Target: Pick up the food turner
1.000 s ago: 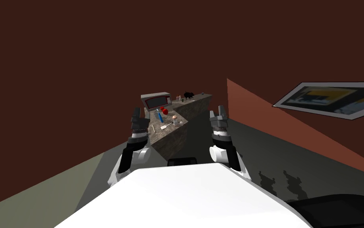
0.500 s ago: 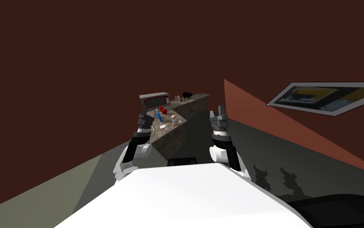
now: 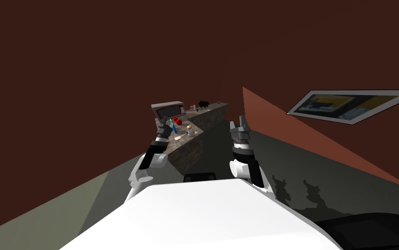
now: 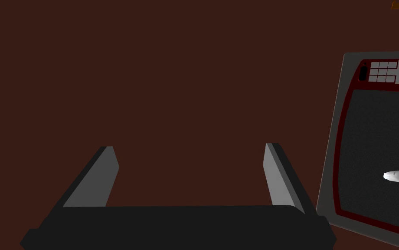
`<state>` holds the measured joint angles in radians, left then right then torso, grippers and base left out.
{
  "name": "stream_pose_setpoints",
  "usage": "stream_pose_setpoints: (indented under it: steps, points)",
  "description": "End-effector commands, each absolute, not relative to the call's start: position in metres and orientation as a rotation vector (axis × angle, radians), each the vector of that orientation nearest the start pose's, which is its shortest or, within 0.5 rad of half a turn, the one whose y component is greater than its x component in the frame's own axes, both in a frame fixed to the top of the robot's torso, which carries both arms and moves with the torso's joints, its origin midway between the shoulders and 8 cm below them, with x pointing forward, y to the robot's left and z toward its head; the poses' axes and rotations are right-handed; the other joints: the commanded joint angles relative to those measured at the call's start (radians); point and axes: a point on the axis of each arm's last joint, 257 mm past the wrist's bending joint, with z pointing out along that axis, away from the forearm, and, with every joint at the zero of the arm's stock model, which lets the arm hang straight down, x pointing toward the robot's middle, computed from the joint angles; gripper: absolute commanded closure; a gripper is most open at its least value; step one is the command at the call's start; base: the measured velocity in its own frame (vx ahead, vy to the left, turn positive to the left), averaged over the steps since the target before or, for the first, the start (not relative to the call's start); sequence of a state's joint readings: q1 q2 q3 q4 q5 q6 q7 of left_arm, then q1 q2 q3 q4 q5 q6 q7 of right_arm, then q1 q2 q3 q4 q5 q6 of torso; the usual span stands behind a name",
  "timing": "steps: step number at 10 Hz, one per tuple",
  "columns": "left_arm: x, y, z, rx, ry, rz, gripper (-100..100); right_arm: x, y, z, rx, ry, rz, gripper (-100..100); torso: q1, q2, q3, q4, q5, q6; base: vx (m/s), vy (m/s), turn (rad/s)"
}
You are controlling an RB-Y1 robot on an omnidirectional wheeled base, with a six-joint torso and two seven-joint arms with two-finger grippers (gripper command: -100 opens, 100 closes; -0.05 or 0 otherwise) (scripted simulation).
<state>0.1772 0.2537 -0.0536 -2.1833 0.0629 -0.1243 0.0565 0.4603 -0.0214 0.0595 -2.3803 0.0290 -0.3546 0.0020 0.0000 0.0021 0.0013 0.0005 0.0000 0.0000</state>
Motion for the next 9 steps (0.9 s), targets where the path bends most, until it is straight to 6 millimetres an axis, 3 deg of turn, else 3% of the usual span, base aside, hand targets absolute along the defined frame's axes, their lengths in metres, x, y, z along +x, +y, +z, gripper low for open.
stream_pose_setpoints:
  steps: [1,4,6,9]
  points:
    - [0.456,0.219,0.01,-0.691,0.966,-1.43,-100,0.352,-0.25,0.053,0.639,0.655,1.352,0,0.0,0.0,0.0,0.0,0.0,0.0,-0.028,-0.003,-0.045]
    - [0.484,0.213,-0.007,-0.76,1.043,-1.457,-100,0.352,-0.25,0.053,0.639,0.655,1.352,0,0.0,0.0,0.0,0.0,0.0,0.0,-0.033,-0.001,-0.059]
    - [0.487,0.214,-0.014,-0.782,1.062,-1.443,-100,0.352,-0.25,0.053,0.639,0.655,1.352,0,0.0,-0.001,0.0,0.0,0.0,0.0,-0.018,-0.001,-0.014]
    - [0.515,0.212,-0.034,-0.874,1.137,-1.46,-100,0.352,-0.25,0.053,0.639,0.655,1.352,0,0.0,-0.001,-0.001,0.0,0.0,0.0,-0.023,-0.005,-0.057]
